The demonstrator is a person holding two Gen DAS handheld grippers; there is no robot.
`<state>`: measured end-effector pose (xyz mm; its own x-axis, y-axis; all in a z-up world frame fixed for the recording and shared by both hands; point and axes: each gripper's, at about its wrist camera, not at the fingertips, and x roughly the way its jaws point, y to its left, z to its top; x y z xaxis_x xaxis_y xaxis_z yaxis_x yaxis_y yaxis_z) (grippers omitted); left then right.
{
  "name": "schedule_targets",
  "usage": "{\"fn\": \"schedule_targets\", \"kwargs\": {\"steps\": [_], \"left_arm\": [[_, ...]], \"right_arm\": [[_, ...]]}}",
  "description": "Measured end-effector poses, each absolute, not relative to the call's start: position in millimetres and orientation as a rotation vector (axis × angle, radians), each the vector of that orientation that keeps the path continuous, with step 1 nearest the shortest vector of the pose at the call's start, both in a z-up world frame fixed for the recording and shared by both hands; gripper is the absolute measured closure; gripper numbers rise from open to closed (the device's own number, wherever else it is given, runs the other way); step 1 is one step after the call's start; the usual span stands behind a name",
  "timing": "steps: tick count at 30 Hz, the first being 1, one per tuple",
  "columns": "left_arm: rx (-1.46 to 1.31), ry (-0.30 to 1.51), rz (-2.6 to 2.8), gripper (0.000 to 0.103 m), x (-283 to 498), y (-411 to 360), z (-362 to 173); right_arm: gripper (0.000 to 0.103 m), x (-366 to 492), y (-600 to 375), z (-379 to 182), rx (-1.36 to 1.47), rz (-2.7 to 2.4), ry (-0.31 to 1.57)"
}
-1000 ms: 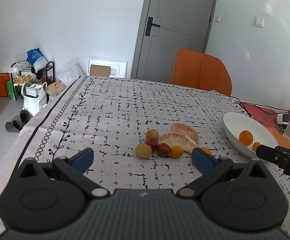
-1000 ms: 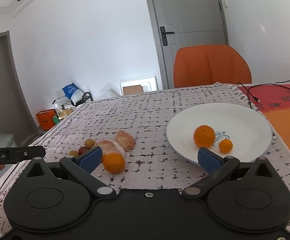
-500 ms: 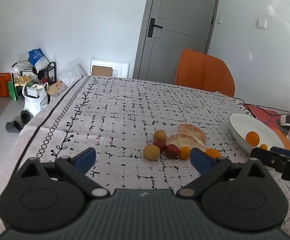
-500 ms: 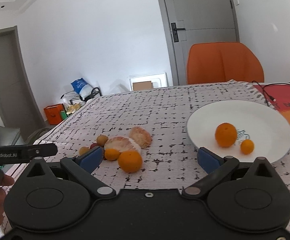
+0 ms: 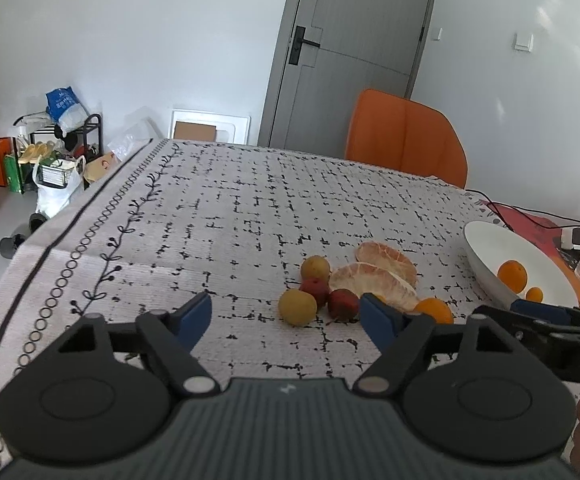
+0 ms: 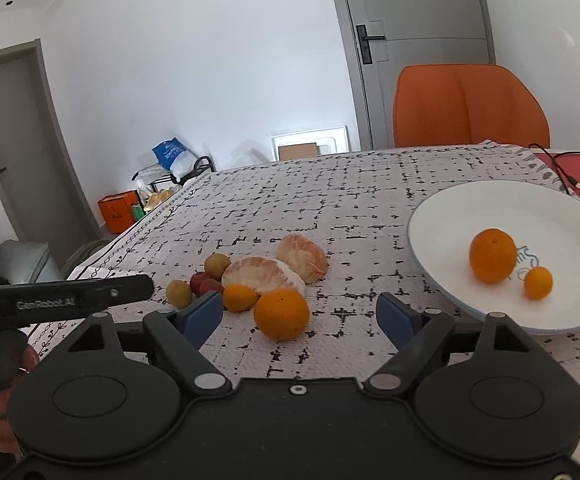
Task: Organize fruits
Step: 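Move both tools back toward the remaining fruit cluster, then close the left tool on the yellow plum while the right tool grasps an orange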
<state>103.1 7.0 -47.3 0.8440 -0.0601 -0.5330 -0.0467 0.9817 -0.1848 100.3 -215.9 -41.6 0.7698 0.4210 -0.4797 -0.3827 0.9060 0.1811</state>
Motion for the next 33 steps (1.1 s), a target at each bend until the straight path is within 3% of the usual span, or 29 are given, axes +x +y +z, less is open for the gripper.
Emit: {"fn": "schedule_targets", "kwargs": {"steps": [17, 19, 23, 33], "left_arm": [[-0.226, 0.625, -0.022, 0.049, 135, 5, -71], [-0.233, 0.626, -0.024, 0.054, 137, 5, -72], [-0.242, 0.624, -0.034, 0.077, 139, 5, -73], [-0.24, 0.606, -0.035, 0.078, 131, 7, -65]], "right_arm": [[0.027, 125, -200, -54, 0.063, 0.45, 0.61], [0.027, 126, -199, -55, 0.062, 0.45, 0.614], [0.027, 129, -198, -56, 0.06, 0.447, 0.621], [0.027, 132, -194, -58, 0.055, 0.443, 0.621]]}}
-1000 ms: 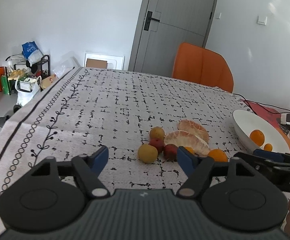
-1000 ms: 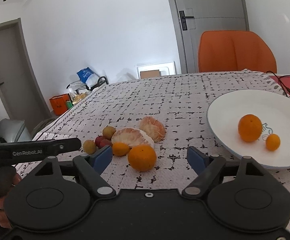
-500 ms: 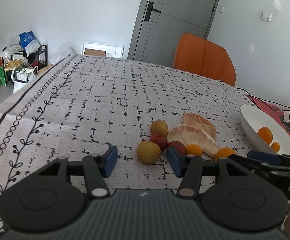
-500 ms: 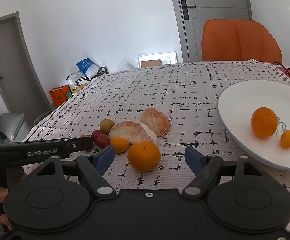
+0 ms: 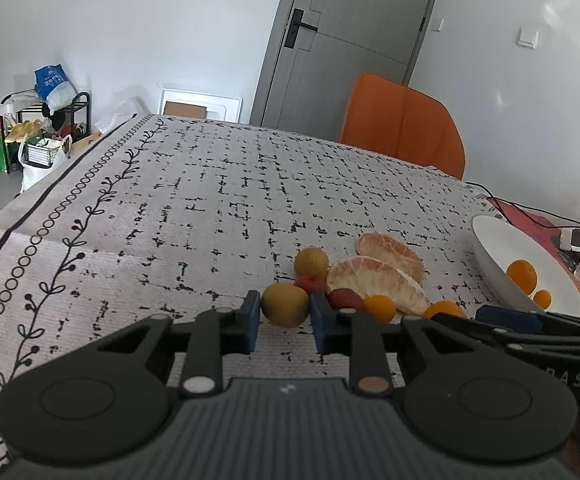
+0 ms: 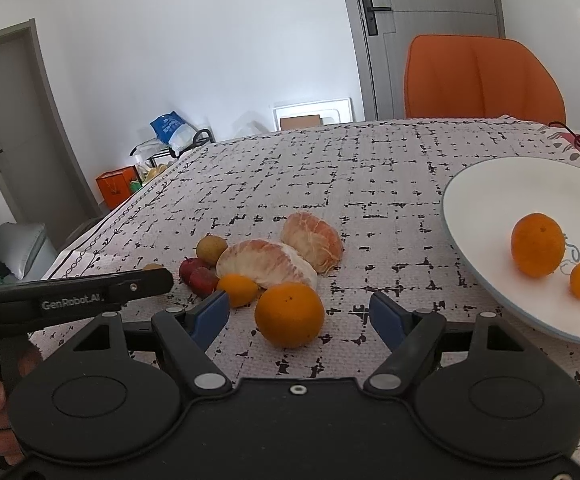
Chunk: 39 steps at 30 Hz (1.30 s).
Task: Organize fruits
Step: 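Close the left tool on the yellow plum while the right tool grasps an orange, then carry the plum and orange over the white bowl and release both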
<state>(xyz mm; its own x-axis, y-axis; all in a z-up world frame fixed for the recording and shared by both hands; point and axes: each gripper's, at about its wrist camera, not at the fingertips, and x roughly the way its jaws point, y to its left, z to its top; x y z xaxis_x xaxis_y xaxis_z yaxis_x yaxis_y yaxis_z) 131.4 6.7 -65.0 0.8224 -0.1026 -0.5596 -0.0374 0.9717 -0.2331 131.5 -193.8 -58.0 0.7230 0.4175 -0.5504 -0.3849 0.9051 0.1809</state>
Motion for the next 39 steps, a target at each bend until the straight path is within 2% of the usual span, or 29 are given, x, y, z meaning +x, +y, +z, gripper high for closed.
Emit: {"fn": "schedule_targets", "kwargs": {"steps": [3, 5, 6, 39], "left_arm": [[-0.244, 0.602, -0.027, 0.078, 128, 8, -63], [-0.246, 0.598, -0.022, 0.078, 126, 9, -61], [-0.248, 0.596, -0.021, 0.078, 124, 9, -60], [-0.157, 0.529, -0.132, 0.078, 117, -63, -26]], "right_arm": [[0.036, 131, -193, -59, 0.046, 0.442, 0.62], [0.051, 132, -191, -60, 0.042, 0.446, 0.626], [0.065, 132, -191, -61, 0.04, 0.449, 0.636], [0.067, 97, -271, -26, 0.148, 0.354, 0.482]]}}
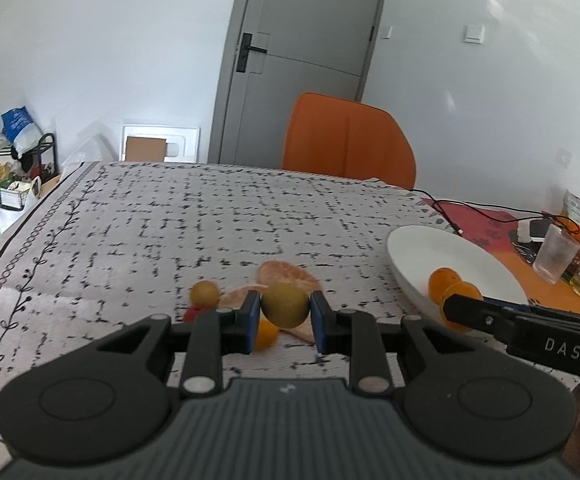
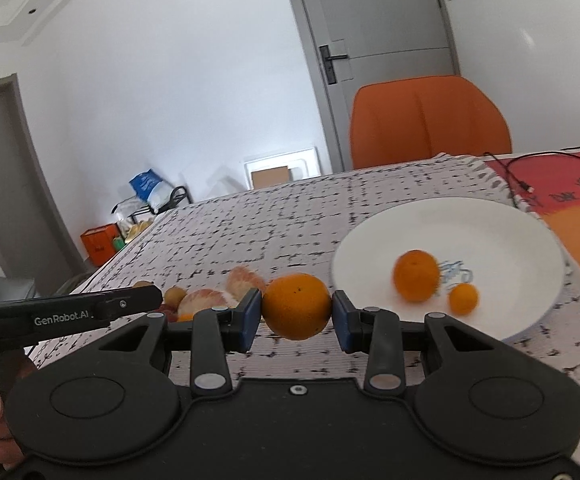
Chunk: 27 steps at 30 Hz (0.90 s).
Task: Organize fruits
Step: 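Carry the plum and orange over the white bowl and release both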
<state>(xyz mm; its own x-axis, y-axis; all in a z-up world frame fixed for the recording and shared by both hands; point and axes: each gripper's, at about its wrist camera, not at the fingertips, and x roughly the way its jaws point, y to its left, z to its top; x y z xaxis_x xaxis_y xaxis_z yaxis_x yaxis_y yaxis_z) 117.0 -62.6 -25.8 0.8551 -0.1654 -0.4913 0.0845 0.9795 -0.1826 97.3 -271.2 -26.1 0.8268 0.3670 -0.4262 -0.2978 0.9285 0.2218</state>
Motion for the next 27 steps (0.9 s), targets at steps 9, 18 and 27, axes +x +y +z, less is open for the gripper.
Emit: {"fn": "schedule_targets", "kwargs": {"steps": [9, 18, 27], "left_arm": [[-0.129, 0.525, -0.18, 0.078, 123, -91, -23], [-0.102, 0.53, -0.219, 0.078, 134, -117, -23], [-0.075, 0.529, -0.256, 0.078, 148, -142, -22]], "right_arm": [[0.067, 95, -301, -28, 0.18, 0.296, 0.468], [0.067, 99, -333, -35, 0.218, 0.218, 0.47], [0.067, 104, -355, -40, 0.239, 0.161, 0.467]]}}
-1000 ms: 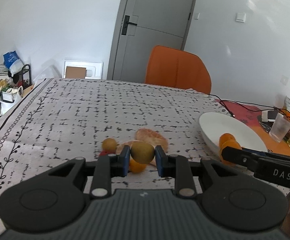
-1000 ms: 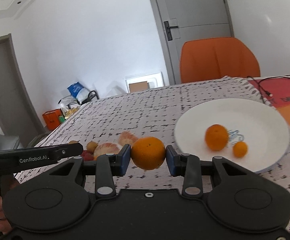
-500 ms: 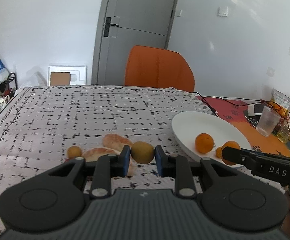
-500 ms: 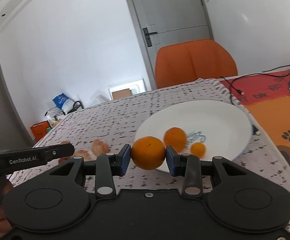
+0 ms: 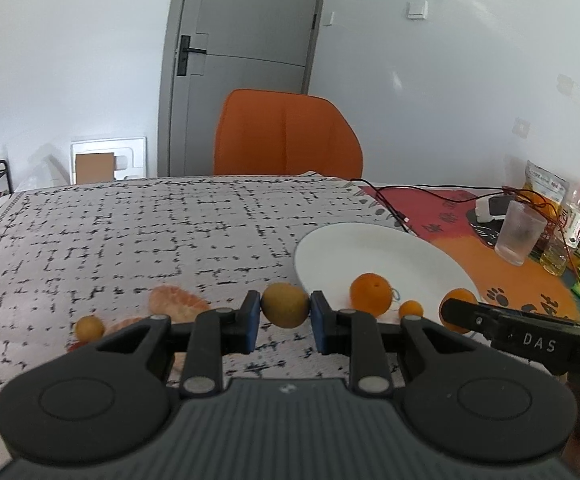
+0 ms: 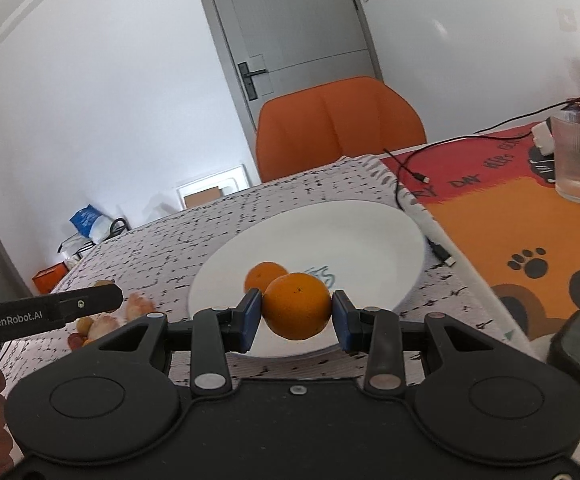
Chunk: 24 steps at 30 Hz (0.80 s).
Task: Organize fruits
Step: 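Carry the plum and orange over the white bowl and release both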
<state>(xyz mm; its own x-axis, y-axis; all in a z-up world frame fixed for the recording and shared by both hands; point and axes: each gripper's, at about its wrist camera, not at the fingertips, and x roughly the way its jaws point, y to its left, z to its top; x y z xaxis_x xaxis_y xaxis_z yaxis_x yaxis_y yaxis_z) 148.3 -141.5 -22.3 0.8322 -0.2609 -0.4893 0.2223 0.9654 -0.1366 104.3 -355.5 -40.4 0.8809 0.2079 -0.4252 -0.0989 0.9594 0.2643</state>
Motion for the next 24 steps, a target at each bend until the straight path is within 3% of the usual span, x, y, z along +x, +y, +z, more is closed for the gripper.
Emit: {"fn": "schedule_targets", "kwargs": {"steps": [6, 9, 24], "left_arm": [[-0.06, 0.541, -0.277, 0.078, 157, -157, -25], [-0.048, 0.545, -0.291, 0.078, 161, -166, -26], [-0.02, 0.55, -0.322, 0.076, 174, -199, -26]], "right_arm": [[0.066, 109, -368, -40, 0.245, 0.135, 0.452], [0.061, 110, -373, -40, 0.249, 0.115, 0.441], [0.061, 96, -382, -39, 0.265, 0.117, 0.445]]}}
